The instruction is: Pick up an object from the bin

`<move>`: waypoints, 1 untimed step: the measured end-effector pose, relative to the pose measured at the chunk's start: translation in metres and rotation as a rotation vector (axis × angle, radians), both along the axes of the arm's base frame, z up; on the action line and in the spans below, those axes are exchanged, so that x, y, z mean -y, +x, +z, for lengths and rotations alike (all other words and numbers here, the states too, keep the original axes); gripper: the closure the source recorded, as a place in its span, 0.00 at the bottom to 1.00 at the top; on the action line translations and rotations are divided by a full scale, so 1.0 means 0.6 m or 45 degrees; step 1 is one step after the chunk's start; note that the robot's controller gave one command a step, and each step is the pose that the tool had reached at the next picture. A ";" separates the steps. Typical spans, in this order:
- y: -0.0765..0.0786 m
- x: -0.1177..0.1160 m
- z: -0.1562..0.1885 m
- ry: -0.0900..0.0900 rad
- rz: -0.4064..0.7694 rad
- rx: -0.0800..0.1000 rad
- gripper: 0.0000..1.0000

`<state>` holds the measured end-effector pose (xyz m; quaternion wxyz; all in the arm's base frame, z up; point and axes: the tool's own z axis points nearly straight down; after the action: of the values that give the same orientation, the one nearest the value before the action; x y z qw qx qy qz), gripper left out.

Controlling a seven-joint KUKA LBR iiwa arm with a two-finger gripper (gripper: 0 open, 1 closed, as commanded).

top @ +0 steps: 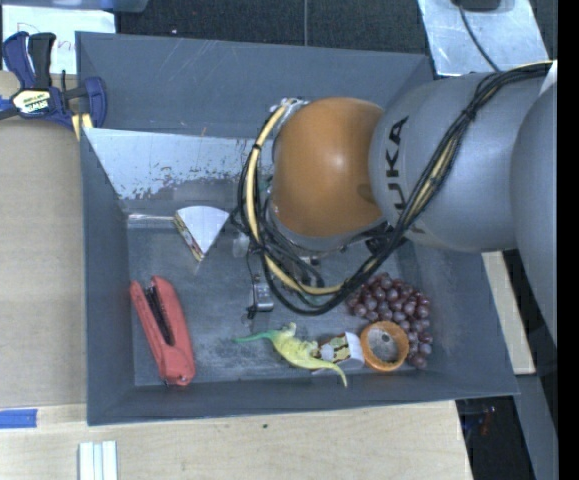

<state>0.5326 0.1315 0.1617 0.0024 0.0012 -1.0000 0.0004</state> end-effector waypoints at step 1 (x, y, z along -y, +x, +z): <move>0.003 0.000 0.006 0.002 -0.003 0.010 0.00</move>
Offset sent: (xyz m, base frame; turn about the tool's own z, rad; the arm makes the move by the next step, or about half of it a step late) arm -0.0237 -0.0759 -0.0917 -0.0225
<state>0.5346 0.1312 0.1656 -0.0014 -0.0001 -1.0000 -0.0004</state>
